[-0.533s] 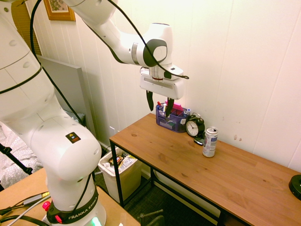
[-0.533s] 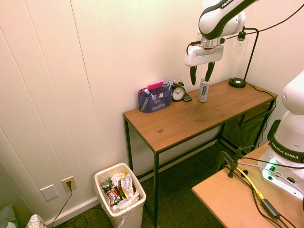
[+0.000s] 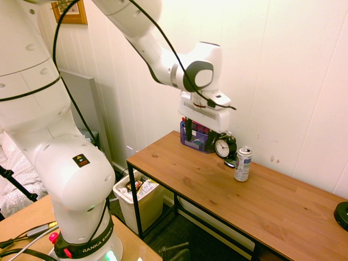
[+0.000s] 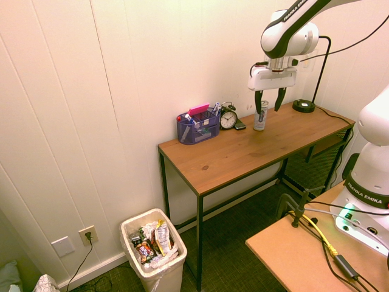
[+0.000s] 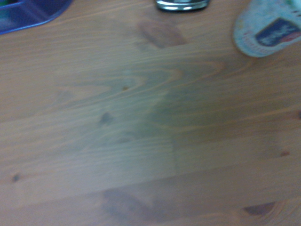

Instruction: Throw the can in the trash bin

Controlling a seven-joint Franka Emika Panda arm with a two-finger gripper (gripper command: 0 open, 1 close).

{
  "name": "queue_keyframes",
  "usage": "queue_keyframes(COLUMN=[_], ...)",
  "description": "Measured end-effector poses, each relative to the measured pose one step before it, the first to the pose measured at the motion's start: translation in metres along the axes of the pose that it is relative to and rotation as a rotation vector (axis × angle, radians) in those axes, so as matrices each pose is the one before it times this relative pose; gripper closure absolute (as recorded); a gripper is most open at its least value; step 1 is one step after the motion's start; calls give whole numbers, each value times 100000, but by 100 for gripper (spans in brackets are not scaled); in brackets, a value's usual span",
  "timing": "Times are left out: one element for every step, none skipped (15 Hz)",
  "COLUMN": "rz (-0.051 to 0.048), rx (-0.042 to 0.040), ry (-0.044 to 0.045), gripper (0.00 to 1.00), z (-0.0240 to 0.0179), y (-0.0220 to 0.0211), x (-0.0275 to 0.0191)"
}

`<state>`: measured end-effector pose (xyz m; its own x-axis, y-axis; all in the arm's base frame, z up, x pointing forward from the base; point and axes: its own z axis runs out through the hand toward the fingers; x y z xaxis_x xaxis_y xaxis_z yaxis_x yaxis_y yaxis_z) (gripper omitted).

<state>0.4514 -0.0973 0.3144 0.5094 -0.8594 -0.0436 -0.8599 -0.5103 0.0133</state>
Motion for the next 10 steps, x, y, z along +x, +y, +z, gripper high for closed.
queue_keyframes(rz=[3595, 2896, 2721, 2706, 2060, 2354, 2854, 2465, 1765, 1086], rx=[239, 947, 1771, 2302, 1357, 171, -649, -1410, -1216, -727], ry=[-271, 357, 310, 192, 511, 854, 776, 1168, 1227, 922], gripper=[0, 0, 0, 0, 0, 0, 0, 0, 0, 0], z=[631, 431, 322, 255, 172, 190, 303, 115, -11, -42], y=[-50, -535, -813, -914, -939, -846, -648, -521, -527, -510], x=[2142, 1844, 1449, 1172, 1107, 1046, 976, 886, 652, 330])
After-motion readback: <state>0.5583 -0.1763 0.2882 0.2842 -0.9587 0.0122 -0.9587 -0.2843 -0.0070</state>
